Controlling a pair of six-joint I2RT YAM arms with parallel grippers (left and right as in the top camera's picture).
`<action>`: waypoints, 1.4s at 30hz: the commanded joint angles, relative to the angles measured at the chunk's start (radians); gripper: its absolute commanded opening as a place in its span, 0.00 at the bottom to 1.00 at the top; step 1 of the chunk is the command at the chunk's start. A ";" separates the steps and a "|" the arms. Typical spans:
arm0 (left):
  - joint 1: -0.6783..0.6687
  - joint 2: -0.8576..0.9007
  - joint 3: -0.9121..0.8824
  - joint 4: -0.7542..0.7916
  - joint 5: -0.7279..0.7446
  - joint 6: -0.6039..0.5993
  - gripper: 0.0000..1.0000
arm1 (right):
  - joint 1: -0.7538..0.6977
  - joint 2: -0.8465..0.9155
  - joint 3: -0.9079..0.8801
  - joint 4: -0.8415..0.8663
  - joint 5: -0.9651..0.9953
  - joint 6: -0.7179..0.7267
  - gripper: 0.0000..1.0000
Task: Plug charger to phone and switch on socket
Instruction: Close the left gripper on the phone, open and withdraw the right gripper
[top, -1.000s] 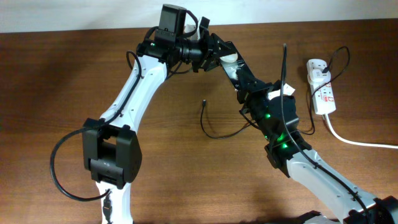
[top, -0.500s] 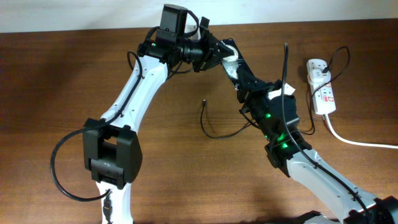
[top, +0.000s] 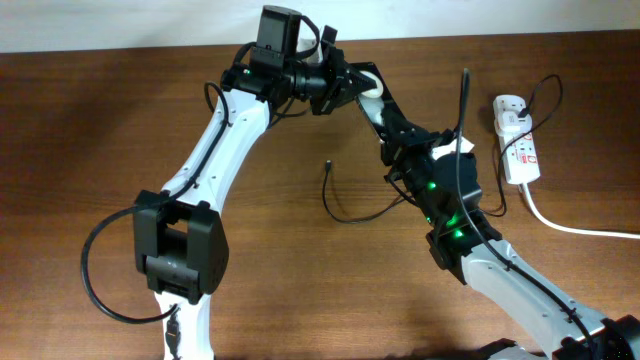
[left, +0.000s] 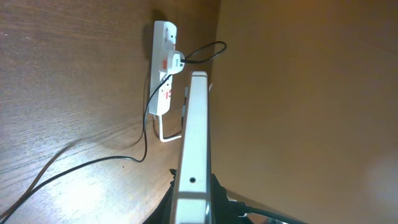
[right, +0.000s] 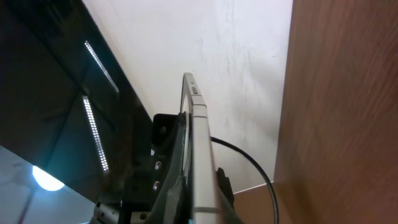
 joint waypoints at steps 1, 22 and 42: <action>-0.013 -0.033 0.001 0.002 -0.029 -0.014 0.00 | 0.009 0.002 0.030 0.008 -0.030 -0.065 0.19; 0.087 -0.033 0.001 0.000 -0.003 0.038 0.00 | 0.008 0.002 0.029 -0.074 -0.018 -0.163 0.59; 0.278 -0.033 0.001 -0.169 0.130 0.285 0.00 | -0.071 0.002 0.029 -0.278 -0.249 -0.504 0.63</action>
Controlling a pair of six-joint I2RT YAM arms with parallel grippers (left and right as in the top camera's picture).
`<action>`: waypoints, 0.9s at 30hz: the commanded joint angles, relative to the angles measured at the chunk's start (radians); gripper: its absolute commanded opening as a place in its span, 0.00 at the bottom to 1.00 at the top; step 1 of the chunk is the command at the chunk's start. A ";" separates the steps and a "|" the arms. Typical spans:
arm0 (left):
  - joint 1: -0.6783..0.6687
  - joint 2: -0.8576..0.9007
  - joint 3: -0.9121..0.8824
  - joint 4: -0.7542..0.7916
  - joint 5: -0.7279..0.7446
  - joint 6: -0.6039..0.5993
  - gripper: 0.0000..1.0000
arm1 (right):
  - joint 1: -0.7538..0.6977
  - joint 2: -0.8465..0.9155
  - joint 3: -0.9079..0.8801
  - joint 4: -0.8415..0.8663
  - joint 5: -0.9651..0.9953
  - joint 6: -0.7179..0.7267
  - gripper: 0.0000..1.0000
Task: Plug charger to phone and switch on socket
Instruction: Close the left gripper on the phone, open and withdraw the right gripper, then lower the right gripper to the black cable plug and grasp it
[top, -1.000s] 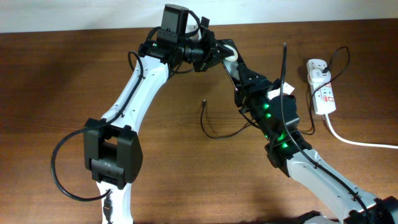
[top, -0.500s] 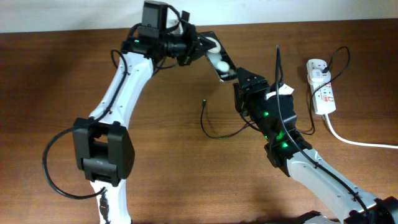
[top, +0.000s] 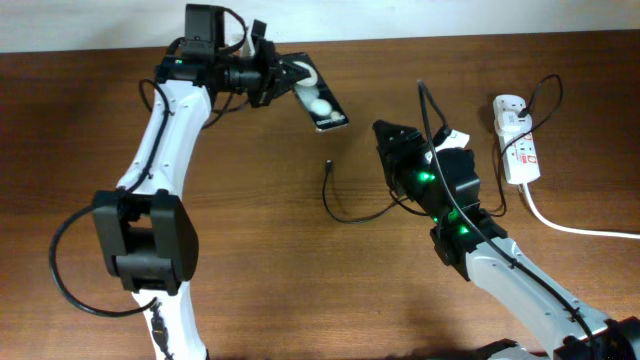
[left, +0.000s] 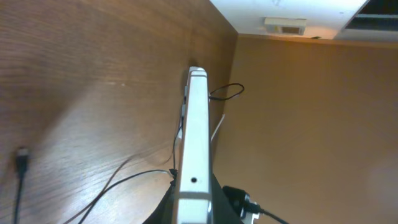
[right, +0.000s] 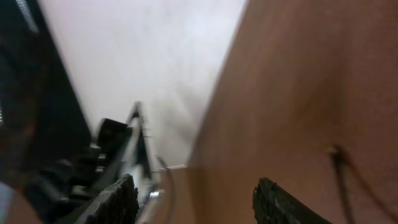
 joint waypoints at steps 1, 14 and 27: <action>0.049 -0.033 0.001 -0.013 0.104 0.117 0.00 | -0.026 0.002 0.019 -0.061 -0.104 -0.130 0.63; 0.168 -0.033 0.001 -0.027 0.280 0.231 0.00 | -0.048 0.002 0.020 -0.214 -0.300 -0.475 0.58; 0.184 -0.033 0.001 -0.027 0.292 0.232 0.00 | -0.047 0.055 0.468 -0.887 -0.159 -0.808 0.51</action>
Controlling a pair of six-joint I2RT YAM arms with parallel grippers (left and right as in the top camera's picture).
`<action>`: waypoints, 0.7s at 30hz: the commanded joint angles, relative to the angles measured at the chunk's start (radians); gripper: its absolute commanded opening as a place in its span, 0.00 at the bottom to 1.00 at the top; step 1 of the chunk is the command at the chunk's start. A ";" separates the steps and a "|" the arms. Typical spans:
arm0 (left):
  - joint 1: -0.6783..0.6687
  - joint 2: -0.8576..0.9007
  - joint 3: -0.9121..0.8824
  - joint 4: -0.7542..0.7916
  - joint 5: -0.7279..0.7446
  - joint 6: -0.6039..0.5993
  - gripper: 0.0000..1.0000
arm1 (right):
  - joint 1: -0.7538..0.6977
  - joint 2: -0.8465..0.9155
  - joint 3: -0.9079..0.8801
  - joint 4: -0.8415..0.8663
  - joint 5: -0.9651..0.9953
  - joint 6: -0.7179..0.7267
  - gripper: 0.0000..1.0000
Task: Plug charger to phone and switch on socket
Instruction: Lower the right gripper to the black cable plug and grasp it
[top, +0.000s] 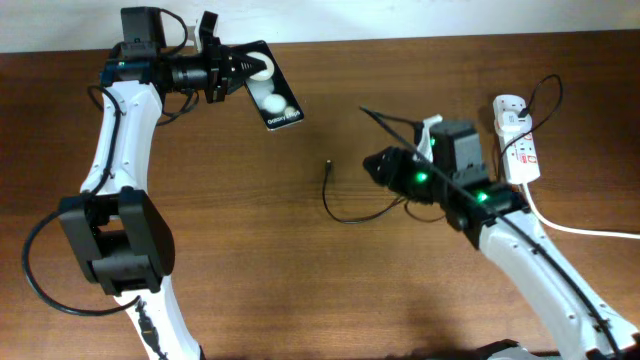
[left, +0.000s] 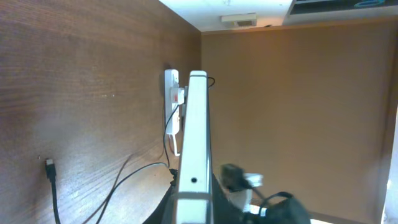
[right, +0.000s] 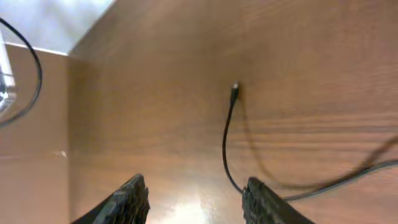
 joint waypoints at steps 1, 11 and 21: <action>0.014 -0.033 0.001 0.002 0.045 0.020 0.00 | -0.003 0.072 0.155 -0.097 0.056 -0.111 0.50; 0.103 -0.033 0.001 -0.002 0.046 0.024 0.00 | 0.037 0.468 0.456 -0.215 -0.079 -0.128 0.44; 0.106 -0.033 0.001 -0.002 0.045 0.023 0.00 | 0.108 0.663 0.468 -0.131 -0.059 -0.094 0.40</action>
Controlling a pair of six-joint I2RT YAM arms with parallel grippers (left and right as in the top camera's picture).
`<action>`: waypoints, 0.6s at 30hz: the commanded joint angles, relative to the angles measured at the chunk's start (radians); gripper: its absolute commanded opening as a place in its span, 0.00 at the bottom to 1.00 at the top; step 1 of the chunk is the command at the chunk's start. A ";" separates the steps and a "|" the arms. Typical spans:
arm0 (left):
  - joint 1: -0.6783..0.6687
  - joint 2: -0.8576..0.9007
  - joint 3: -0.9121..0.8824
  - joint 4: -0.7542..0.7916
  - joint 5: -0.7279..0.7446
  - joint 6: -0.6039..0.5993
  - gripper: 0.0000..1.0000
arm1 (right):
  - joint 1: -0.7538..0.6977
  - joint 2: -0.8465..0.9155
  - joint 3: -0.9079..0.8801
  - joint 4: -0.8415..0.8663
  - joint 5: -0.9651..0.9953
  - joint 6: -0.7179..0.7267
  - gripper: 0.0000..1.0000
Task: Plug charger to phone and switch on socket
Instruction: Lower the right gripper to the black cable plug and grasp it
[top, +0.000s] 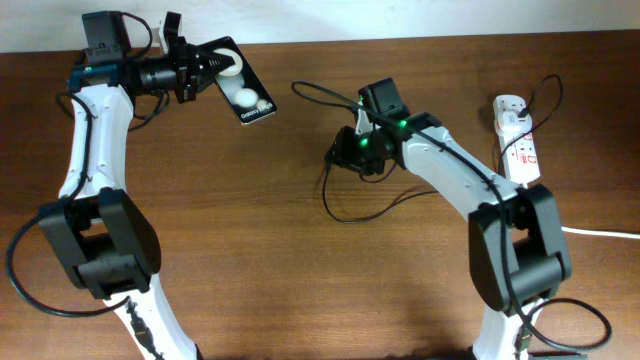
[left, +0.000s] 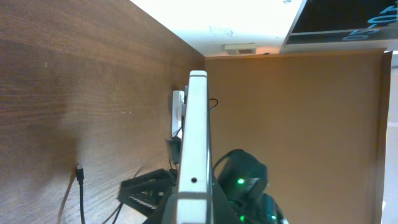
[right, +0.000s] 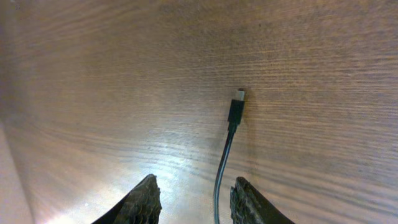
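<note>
My left gripper (top: 200, 72) is shut on a black phone (top: 245, 95) with a white patterned back, held above the table's back left. In the left wrist view the phone (left: 194, 143) shows edge-on between the fingers. The black charger cable (top: 365, 212) loops across the middle, and its plug (top: 328, 166) lies free on the wood. My right gripper (top: 345, 155) hovers open just right of that plug. In the right wrist view the plug (right: 237, 109) lies ahead of the open gripper (right: 194, 202), and the cable runs between the fingers. A white power strip (top: 517, 140) lies at the right.
The wooden table (top: 250, 260) runs to a white wall at the back. A charger adapter sits in the power strip, whose white mains lead (top: 575, 228) trails off to the right. The right arm's own black cable (top: 320, 95) arcs above the table's middle.
My right gripper has moved left and now sits low over the cable, close behind the plug, still open. My left gripper has carried the phone a little farther left.
At first both grippers were shut on the phone at the back middle. Then the right gripper was off it and open, with the left holding it alone farther left. The right then faced the cable, and now straddles it by the plug.
</note>
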 joint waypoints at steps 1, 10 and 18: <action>0.001 -0.033 0.001 0.002 0.044 0.016 0.00 | 0.022 0.047 0.025 0.029 0.004 0.008 0.40; 0.001 -0.033 0.001 0.002 0.044 0.016 0.00 | 0.045 0.108 0.024 0.065 0.033 0.008 0.40; 0.001 -0.033 0.001 0.002 0.044 0.016 0.00 | 0.050 0.147 0.024 0.066 0.032 0.008 0.40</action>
